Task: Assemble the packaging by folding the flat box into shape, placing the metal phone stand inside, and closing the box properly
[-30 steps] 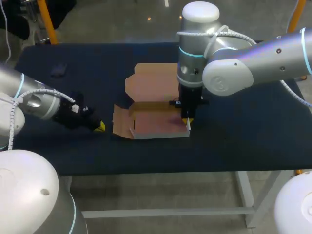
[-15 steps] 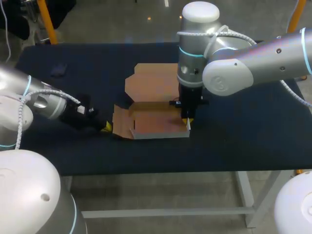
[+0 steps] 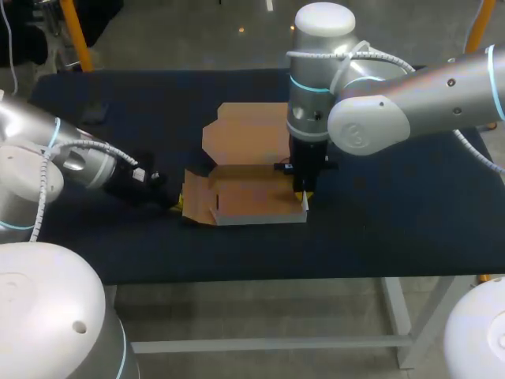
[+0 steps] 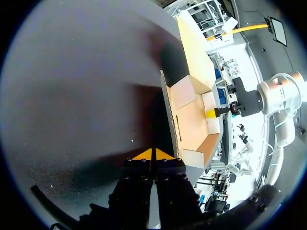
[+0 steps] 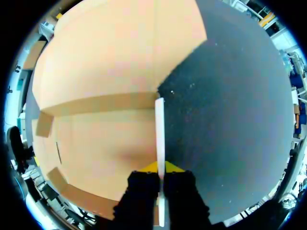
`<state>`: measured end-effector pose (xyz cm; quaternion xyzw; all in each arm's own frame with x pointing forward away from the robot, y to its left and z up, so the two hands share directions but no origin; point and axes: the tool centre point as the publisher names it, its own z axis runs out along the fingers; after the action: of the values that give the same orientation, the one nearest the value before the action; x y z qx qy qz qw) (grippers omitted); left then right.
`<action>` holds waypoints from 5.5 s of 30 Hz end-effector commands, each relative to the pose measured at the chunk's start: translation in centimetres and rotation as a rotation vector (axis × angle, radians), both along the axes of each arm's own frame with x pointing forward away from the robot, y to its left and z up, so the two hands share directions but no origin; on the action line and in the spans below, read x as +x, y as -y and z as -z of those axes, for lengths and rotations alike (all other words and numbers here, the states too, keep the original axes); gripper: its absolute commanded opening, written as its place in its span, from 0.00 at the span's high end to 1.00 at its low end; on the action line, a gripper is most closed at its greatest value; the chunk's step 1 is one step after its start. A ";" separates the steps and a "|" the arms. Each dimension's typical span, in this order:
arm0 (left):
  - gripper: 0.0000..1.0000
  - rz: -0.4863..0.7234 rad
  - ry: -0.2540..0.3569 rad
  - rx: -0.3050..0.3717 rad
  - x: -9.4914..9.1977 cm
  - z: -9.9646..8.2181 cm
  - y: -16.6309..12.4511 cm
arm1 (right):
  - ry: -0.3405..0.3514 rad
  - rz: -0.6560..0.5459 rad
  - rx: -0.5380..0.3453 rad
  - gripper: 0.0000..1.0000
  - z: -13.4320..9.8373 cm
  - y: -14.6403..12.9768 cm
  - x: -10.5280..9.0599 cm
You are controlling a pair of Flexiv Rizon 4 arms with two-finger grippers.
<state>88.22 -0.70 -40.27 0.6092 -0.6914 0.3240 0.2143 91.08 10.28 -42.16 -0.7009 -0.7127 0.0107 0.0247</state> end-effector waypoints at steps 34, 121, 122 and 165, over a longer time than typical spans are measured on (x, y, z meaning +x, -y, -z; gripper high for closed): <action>1.00 0.035 -0.025 -0.088 1.2 -3.1 4.7 | -0.007 -0.001 -0.003 1.00 0.2 -0.1 0.2; 0.58 -0.007 -0.009 0.347 1.1 -2.7 8.4 | -0.007 -0.001 -0.003 1.00 0.2 -0.1 0.2; 0.58 -0.005 -0.011 0.360 1.2 -2.6 8.4 | -0.007 -0.001 -0.003 1.00 0.2 -0.1 0.2; 0.87 -0.059 -0.041 0.782 2.9 0.1 7.2 | -0.007 -0.001 -0.003 1.00 0.2 -0.1 0.2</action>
<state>91.10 -7.64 -40.07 0.6644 -0.7410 0.0903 0.0371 91.08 10.31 -42.13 -0.7009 -0.7127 0.0105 0.0248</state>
